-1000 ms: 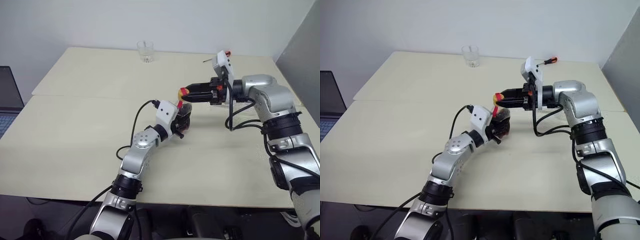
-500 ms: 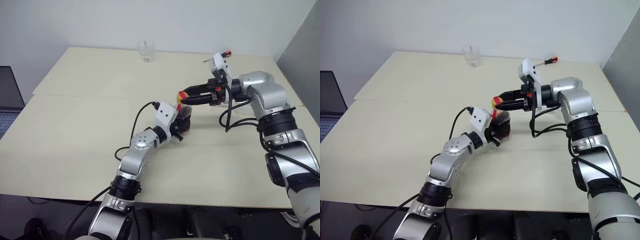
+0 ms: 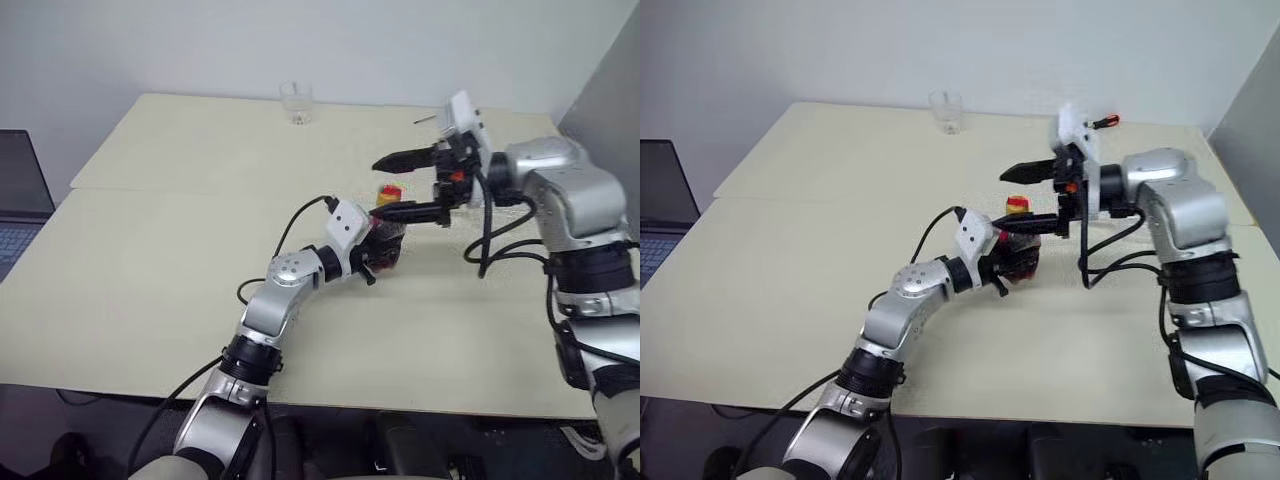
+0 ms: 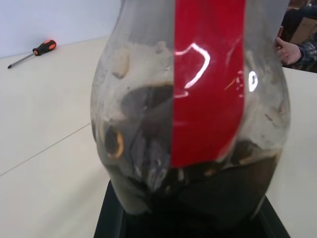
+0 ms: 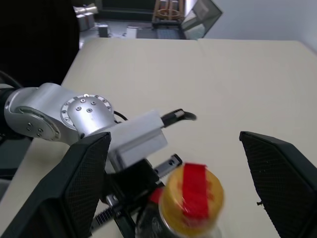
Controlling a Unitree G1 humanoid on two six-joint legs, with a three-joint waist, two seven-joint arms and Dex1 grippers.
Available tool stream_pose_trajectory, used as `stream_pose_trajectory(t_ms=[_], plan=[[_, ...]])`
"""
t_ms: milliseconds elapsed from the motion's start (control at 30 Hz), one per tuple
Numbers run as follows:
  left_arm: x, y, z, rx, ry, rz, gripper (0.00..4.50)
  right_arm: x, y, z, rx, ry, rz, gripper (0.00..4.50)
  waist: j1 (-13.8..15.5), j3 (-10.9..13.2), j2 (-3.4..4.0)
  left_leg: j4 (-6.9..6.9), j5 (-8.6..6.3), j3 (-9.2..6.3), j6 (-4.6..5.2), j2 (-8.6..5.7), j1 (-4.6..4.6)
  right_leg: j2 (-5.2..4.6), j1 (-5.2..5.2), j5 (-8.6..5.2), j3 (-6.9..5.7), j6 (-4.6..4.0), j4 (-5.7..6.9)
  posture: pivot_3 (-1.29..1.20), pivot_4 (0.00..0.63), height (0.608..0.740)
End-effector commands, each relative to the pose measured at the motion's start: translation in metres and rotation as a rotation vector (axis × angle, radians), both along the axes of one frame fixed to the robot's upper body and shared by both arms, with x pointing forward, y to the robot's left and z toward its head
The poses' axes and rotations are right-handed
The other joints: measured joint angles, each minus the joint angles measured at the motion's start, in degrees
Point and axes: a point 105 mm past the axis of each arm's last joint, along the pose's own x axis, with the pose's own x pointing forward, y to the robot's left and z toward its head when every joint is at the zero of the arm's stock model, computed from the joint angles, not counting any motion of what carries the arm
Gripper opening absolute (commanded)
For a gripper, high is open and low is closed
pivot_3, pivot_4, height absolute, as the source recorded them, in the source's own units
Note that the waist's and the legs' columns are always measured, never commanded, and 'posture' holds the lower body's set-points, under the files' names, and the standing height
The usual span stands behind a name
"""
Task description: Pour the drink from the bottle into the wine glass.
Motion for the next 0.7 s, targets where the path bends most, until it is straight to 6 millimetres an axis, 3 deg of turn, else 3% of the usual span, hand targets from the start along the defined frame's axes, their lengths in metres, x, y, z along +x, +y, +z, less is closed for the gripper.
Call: stream_pose_trajectory(t_ms=[33,167,367,600,700], plan=[[-0.004,-0.003,0.017,-0.018,-0.072,-0.084,0.90,-0.014,-0.023,0.034,0.117,-0.094,-0.097,4.50,0.0,0.0,0.00,0.00,0.00,-0.01,0.00,0.00,-0.01,-0.01,0.00,0.00,-0.01,0.01,-0.01,0.00,0.150,0.740],[-0.007,-0.002,0.020,-0.018,-0.094,-0.163,0.90,-0.032,-0.041,0.050,0.279,-0.104,-0.241,4.50,0.1,0.0,0.00,-0.03,0.00,-0.02,0.00,0.01,-0.03,-0.03,0.00,-0.03,-0.03,0.02,-0.01,0.00,0.150,0.740],[-0.012,-0.006,0.026,-0.036,-0.099,-0.297,0.90,-0.070,-0.027,0.015,0.280,-0.030,-0.384,4.50,-0.3,0.0,0.02,-0.04,0.00,-0.10,-0.01,0.03,-0.02,-0.01,0.01,-0.05,0.05,0.03,0.06,0.00,0.150,0.740],[-0.013,-0.007,0.021,-0.004,-0.091,-0.351,0.90,-0.071,-0.029,0.003,0.337,-0.026,-0.696,4.50,-0.4,0.0,0.04,0.03,0.01,-0.12,0.01,0.06,0.04,0.03,0.05,-0.19,0.04,0.29,0.08,0.00,0.150,0.740],[-0.010,-0.009,0.019,0.009,-0.105,-0.341,0.90,-0.071,-0.017,0.001,0.371,-0.017,-0.757,4.50,-0.4,0.0,0.04,0.04,0.02,-0.12,0.01,0.06,0.02,0.05,0.04,-0.20,0.05,0.29,0.06,0.00,0.150,0.740]])
